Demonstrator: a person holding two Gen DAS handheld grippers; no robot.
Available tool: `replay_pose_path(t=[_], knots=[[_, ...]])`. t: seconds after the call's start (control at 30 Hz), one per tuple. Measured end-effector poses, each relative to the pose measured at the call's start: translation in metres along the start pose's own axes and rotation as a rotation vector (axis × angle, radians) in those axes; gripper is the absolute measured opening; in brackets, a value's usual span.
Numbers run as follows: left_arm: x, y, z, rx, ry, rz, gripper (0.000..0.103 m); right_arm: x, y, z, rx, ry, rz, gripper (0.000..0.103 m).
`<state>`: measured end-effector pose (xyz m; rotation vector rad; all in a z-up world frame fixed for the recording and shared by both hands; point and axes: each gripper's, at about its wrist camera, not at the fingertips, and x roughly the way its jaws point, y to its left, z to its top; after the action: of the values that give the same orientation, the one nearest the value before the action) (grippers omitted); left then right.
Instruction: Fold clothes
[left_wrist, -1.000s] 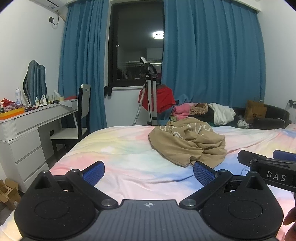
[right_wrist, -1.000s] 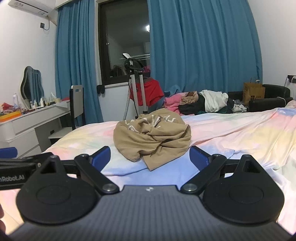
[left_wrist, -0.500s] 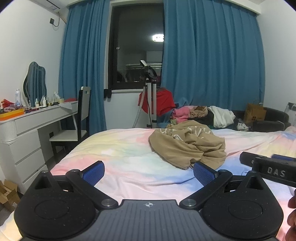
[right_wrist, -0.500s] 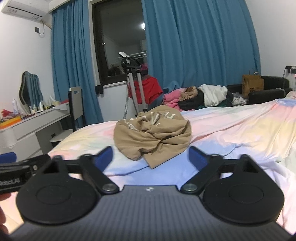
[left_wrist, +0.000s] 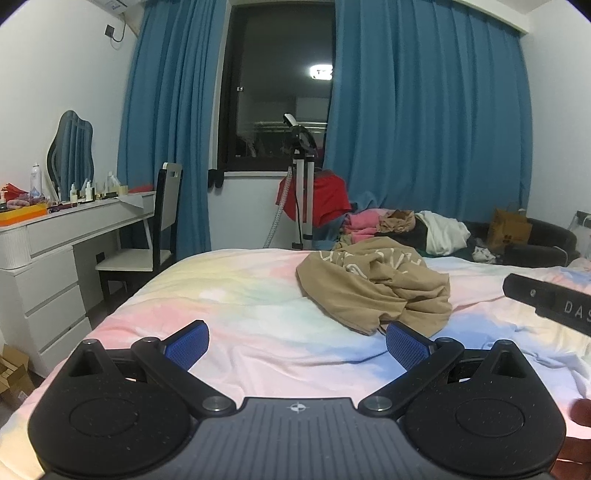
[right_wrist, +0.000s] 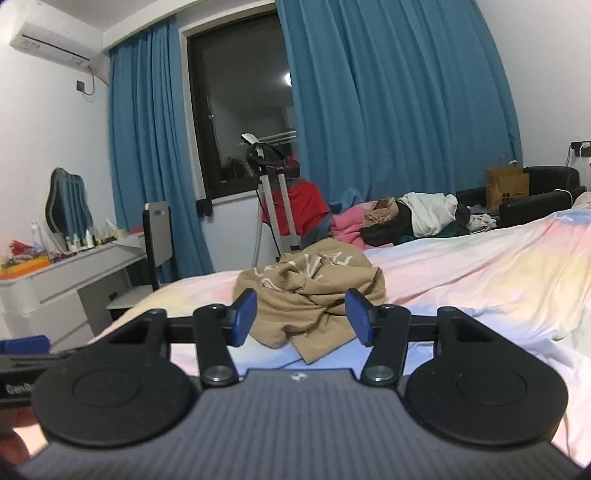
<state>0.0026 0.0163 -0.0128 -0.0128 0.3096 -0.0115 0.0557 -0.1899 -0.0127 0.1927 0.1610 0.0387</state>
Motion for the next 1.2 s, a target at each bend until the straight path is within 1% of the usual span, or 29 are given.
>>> replay_pose_path(t=[0.13, 0.23, 0.33, 0.4, 0.47, 0.53, 0.57, 0.6, 0.7, 0.8, 0.93, 0.97, 1.07, 1.2], knots=[[0.003, -0.001, -0.002, -0.01, 0.015, -0.019, 0.103, -0.001, -0.001, 0.005, 0.013, -0.011, 0.005, 0.056], [0.005, -0.002, -0.004, -0.002, 0.023, -0.028, 0.103, -0.003, 0.002, 0.008, -0.002, -0.006, 0.003, 0.056], [0.006, -0.004, -0.007, 0.0, 0.03, -0.033, 0.102, -0.004, 0.002, 0.012, 0.021, 0.012, 0.006, 0.044], [0.008, -0.004, -0.009, -0.003, 0.04, -0.041, 0.1, -0.004, 0.0, 0.014, 0.045, 0.023, 0.01, 0.036], [0.01, -0.005, -0.012, -0.004, 0.054, -0.05, 0.1, -0.004, -0.003, 0.016, 0.052, 0.036, -0.006, 0.018], [0.015, -0.008, -0.015, 0.006, 0.074, -0.054, 0.098, -0.005, -0.008, 0.017, 0.064, 0.048, -0.028, 0.013], [0.018, -0.01, -0.017, 0.012, 0.088, -0.056, 0.096, -0.005, -0.011, 0.018, 0.079, 0.055, -0.036, 0.012], [0.023, -0.012, -0.019, 0.017, 0.108, -0.059, 0.092, -0.005, -0.015, 0.019, 0.099, 0.062, -0.045, 0.012], [0.044, -0.022, -0.023, 0.03, 0.15, -0.084, 0.088, -0.007, -0.027, 0.022, 0.162, 0.073, -0.056, 0.012], [0.072, -0.034, -0.02, 0.057, 0.176, -0.121, 0.085, -0.008, -0.035, 0.024, 0.193, 0.074, -0.059, 0.012], [0.119, -0.053, -0.013, 0.106, 0.171, -0.162, 0.083, -0.003, -0.042, 0.023, 0.197, 0.076, -0.063, 0.012], [0.131, -0.058, -0.012, 0.118, 0.168, -0.171, 0.081, 0.0, -0.045, 0.022, 0.202, 0.081, -0.065, 0.012], [0.169, -0.074, -0.01, 0.153, 0.156, -0.198, 0.081, 0.014, -0.053, 0.018, 0.224, 0.109, -0.071, 0.012], [0.219, -0.095, -0.007, 0.201, 0.141, -0.234, 0.079, 0.039, -0.066, 0.008, 0.237, 0.137, -0.094, 0.013]])
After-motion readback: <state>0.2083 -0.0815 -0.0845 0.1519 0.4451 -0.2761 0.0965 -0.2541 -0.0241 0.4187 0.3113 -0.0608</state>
